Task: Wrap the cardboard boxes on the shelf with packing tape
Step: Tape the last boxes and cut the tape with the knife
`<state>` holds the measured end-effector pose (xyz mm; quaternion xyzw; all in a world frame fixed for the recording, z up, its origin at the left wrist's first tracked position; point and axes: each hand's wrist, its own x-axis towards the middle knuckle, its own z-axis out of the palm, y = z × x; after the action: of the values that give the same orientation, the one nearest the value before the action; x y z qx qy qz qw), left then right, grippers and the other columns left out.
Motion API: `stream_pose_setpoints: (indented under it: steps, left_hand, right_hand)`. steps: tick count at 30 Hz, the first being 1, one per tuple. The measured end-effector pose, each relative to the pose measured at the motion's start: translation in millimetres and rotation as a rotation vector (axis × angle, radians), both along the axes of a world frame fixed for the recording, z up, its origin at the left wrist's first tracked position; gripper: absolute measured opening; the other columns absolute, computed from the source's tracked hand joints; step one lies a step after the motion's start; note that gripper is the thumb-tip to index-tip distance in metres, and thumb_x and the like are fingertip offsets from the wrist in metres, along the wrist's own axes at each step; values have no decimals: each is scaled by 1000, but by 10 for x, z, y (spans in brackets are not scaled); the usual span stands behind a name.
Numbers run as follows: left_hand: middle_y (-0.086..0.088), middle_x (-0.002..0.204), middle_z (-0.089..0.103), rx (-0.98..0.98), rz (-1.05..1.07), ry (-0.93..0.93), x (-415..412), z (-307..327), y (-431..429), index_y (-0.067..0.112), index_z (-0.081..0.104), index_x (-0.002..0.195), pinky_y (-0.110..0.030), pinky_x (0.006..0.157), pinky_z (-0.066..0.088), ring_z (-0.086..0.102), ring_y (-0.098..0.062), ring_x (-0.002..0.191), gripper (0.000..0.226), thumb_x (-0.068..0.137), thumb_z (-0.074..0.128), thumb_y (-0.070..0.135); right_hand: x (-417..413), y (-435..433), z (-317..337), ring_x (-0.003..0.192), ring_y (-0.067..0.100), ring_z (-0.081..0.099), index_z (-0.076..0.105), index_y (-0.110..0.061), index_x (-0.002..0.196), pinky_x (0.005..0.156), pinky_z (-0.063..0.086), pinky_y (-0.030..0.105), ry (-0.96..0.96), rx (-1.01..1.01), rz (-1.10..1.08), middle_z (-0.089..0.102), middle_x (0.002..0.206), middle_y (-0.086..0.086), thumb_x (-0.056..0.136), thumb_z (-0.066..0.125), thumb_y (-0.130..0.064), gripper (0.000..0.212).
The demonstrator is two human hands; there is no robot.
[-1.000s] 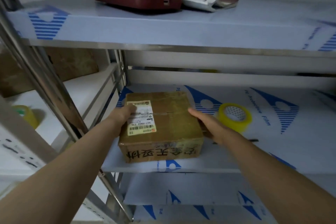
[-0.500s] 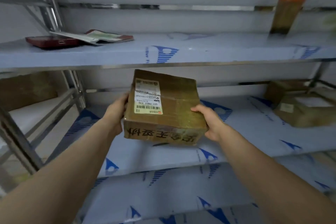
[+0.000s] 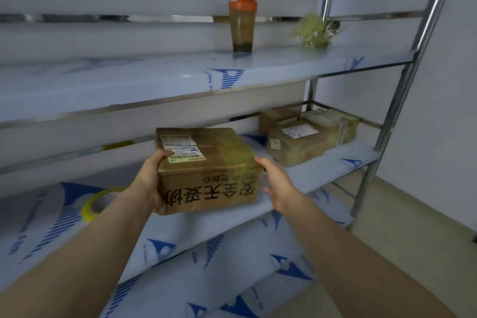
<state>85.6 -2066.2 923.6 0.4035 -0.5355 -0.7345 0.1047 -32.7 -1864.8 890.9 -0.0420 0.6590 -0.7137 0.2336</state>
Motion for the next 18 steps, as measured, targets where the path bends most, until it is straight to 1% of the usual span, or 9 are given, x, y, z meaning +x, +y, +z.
stream_pose_setpoints:
  steps: [2,3,5,8,11,13,14,16,18]
  left_hand:
    - [-16,98,69,43,35,4,-293,-41,81,21,64,100,-56,84,49,62,-38,94,56,61,65,62]
    - [-16,100,69,65,70,12,-449,-65,76,23,64,103,-62,81,49,64,-40,94,61,57,66,63]
    - [-15,102,69,94,137,40,-775,-134,30,25,62,111,-64,73,50,65,-40,92,69,55,67,64]
    - [-13,106,68,99,181,93,-1282,-260,-77,28,59,116,-59,67,52,65,-38,93,73,55,64,67]
    - [-14,109,68,156,199,125,-1766,-435,-221,28,59,121,-67,69,48,65,-41,92,90,41,67,68]
    - [-14,109,68,138,221,158,-2030,-583,-329,28,59,120,-68,68,48,65,-41,91,86,43,69,65]
    - [-13,109,68,122,234,173,-2130,-608,-337,27,60,119,-66,68,49,66,-40,91,82,45,70,63]
    - [-12,107,68,102,281,188,-2307,-632,-355,27,62,115,-68,70,49,67,-39,91,73,51,72,60]
    - [-11,105,69,88,301,161,-2443,-649,-363,26,62,115,-72,72,47,67,-38,90,63,60,73,56]
  right_hand:
    - [-214,16,-82,119,20,46,34,-18,145,90,42,31,-39,-2,3,44,129,-1,93,57,-38,61]
    - [-331,2,-128,113,20,50,33,-17,146,83,46,29,-72,-19,1,46,125,0,92,59,-34,62]
    - [-582,-61,-217,104,22,57,35,-14,144,74,52,28,-109,-42,3,50,117,2,91,63,-27,61]
    - [-990,-174,-280,103,23,58,43,-10,136,81,53,32,-88,0,28,55,111,5,91,62,-20,50]
    - [-1434,-266,-323,101,20,57,48,-9,134,73,53,27,-74,97,66,57,114,7,91,62,-17,45]
    - [-1720,-278,-357,98,17,56,50,-10,131,70,52,25,-55,163,51,57,114,7,91,62,-15,42]
    - [-1863,-276,-369,96,17,55,52,-9,129,72,53,27,-23,205,43,57,114,9,91,61,-14,39]
    - [-2093,-260,-391,94,17,53,56,-3,124,85,51,34,89,309,64,59,119,15,92,58,-12,34]
    - [-2272,-257,-416,97,17,53,59,-2,123,95,45,32,250,417,79,59,124,16,92,56,-9,32]
